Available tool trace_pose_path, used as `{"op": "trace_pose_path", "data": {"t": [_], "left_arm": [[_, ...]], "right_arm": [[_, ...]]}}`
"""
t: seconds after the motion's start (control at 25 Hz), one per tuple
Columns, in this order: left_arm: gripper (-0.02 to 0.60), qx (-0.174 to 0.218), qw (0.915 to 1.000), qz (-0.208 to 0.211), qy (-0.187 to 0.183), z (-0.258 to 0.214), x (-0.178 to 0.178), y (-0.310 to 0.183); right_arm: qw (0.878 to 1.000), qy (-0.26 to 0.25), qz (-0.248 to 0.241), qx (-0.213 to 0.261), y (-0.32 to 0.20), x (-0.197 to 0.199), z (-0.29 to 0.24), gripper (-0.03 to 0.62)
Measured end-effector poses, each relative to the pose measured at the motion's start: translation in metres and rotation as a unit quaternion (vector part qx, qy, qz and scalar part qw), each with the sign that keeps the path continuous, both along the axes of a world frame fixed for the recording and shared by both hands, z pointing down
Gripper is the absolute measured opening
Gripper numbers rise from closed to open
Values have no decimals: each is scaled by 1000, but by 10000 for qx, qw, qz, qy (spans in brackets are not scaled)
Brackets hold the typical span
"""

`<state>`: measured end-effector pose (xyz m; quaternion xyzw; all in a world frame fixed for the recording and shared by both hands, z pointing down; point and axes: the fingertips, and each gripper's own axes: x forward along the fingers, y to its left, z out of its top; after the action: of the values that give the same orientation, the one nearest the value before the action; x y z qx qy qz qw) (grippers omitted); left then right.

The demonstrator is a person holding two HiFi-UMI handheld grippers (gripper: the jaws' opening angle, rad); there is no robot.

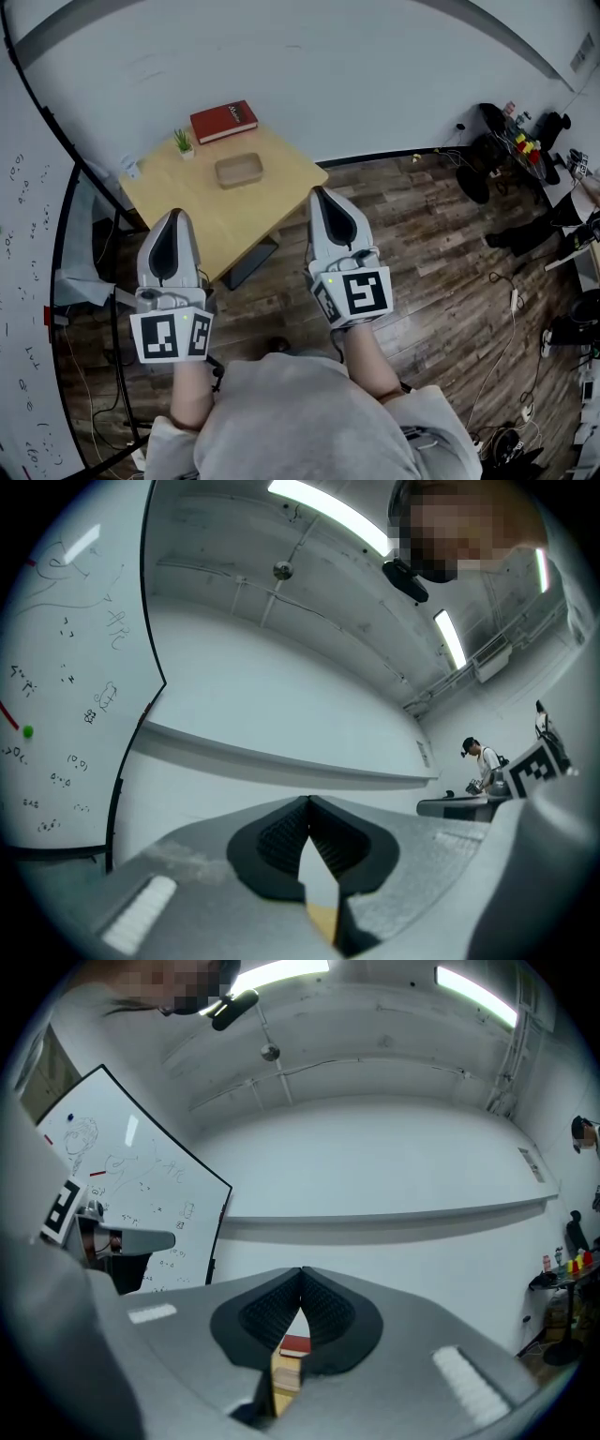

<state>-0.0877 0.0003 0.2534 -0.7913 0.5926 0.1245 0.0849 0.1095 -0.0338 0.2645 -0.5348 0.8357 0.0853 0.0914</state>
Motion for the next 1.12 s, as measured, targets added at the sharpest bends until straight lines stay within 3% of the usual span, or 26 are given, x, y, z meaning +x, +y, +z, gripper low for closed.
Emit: {"op": "trace_pose_path", "data": {"t": [0.56, 1.12], "left_arm": [[5, -175, 9998, -35, -98, 12, 10, -45], [5, -287, 9995, 54, -74, 16, -5, -150]], "right_arm": [[9997, -50, -89, -216, -47, 7, 18, 2], [9995, 43, -49, -293, -148, -11, 19, 2]]}}
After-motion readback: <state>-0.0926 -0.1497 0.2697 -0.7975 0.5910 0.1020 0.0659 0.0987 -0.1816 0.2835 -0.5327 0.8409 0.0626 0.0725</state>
